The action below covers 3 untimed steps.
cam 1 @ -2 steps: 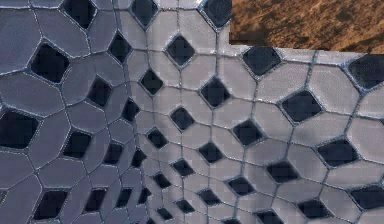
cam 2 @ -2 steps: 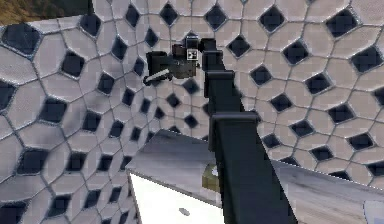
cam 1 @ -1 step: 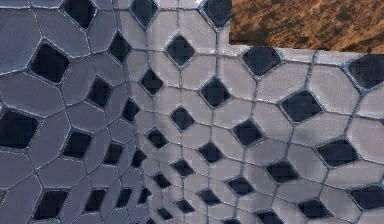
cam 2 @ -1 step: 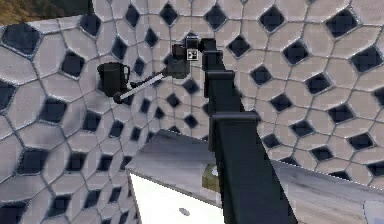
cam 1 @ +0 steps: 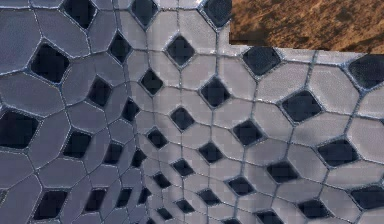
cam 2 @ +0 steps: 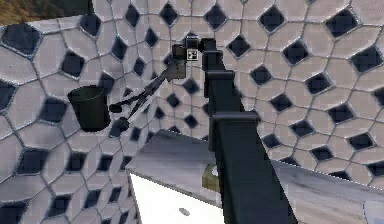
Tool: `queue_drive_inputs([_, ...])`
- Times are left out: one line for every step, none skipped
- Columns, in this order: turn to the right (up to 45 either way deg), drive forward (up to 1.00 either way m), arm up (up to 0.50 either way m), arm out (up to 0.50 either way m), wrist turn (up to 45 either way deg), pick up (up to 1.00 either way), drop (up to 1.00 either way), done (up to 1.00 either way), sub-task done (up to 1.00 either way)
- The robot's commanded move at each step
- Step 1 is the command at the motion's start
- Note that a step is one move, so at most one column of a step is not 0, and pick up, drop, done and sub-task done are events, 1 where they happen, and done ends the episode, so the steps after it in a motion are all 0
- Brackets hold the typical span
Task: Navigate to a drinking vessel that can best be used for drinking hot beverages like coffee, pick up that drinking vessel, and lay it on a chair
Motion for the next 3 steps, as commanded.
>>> queue_drive_inputs([0.0, 0.0, 0.0, 0.0, -9.0, 0.0, 0.0, 0.0, 0.0])
queue_drive_inputs([0.0, 0.0, 0.0, -0.48, 0.0, 0.0, 0.0, 0.0, 0.0])
queue_drive_inputs([-45.0, 0.0, 0.0, 0.0, 0.0, 0.0, 0.0, 0.0, 0.0])
